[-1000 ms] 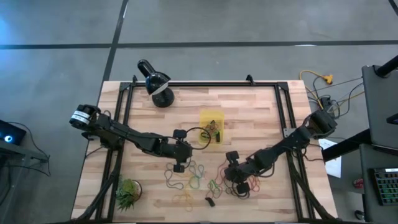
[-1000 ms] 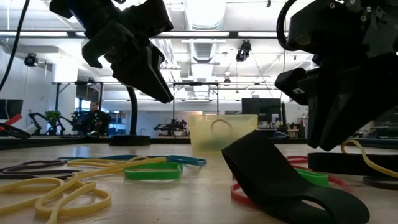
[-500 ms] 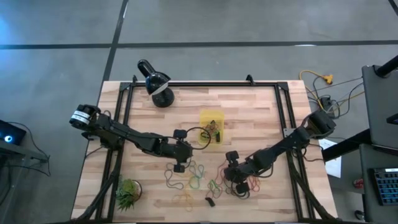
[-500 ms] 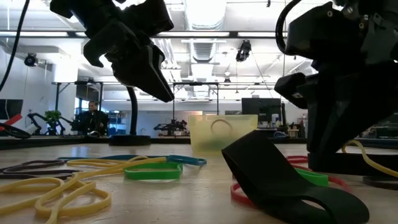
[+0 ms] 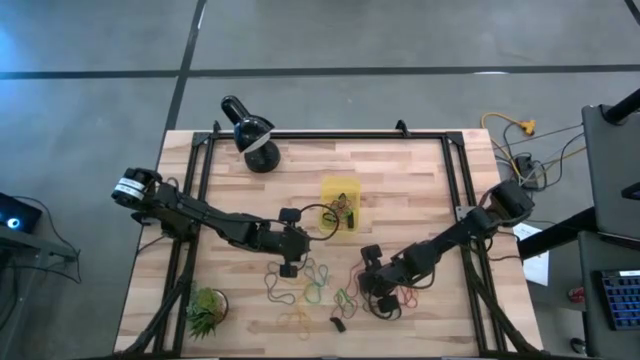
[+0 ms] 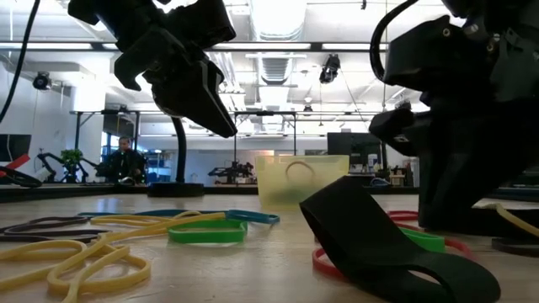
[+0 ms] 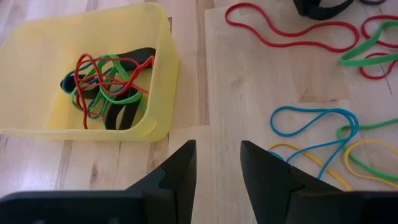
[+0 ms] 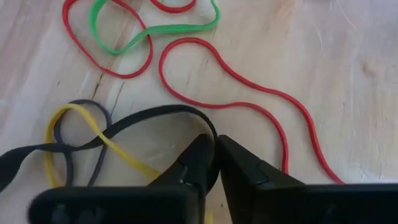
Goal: Pick and place rubber bands into bin
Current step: Put the black rubber band into the yellow bin
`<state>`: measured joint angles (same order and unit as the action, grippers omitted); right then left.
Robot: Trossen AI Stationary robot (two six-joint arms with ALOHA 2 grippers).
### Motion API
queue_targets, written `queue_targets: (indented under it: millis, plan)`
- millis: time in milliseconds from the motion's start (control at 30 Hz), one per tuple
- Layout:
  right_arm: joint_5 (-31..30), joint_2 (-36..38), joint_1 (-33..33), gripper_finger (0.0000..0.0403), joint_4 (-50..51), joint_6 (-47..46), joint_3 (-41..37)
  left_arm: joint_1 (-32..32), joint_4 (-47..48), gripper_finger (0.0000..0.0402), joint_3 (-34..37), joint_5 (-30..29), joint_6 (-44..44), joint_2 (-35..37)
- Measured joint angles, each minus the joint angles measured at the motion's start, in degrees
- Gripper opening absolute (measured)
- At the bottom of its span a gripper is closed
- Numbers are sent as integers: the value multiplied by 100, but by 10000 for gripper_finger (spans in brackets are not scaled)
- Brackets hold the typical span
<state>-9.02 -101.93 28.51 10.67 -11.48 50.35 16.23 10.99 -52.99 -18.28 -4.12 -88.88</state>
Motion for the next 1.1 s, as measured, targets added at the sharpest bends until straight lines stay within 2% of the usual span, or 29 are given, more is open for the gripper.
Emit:
queue_targets:
  millis: [100, 433, 533, 700, 767, 833, 933, 1067, 1100]
  plan:
    - [-98, 126, -2, 11, 89, 119, -21, 0, 2, 109, 2, 0, 0, 0]
    - [-872, 1118, 61, 9, 116, 190, -17, 0, 7, 109, 27, 2, 0, 0]
    - [-1489, 1521, 206, 9, 180, 273, -16, 0, 6, 109, 50, 2, 0, 0]
    - [-3224, 2145, 630, 9, 499, 268, -14, 0, 6, 109, 94, 4, -2, 0]
    - [-3580, 2297, 798, 9, 568, 296, -21, 0, 4, 109, 96, 2, -2, 0]
    - [-3636, 2377, 882, 9, 631, 200, -22, 0, 2, 109, 101, 2, 0, 0]
    - [-3170, 2406, 874, 9, 933, -159, -22, 0, -5, 109, 103, 2, 0, 0]
    - [-3305, 2247, 870, 8, 1414, -857, -25, 0, -15, 109, 103, 3, -1, 0]
    - [-3132, 2196, 864, 8, 1452, -894, -25, 0, -27, 109, 103, 2, -1, 0]
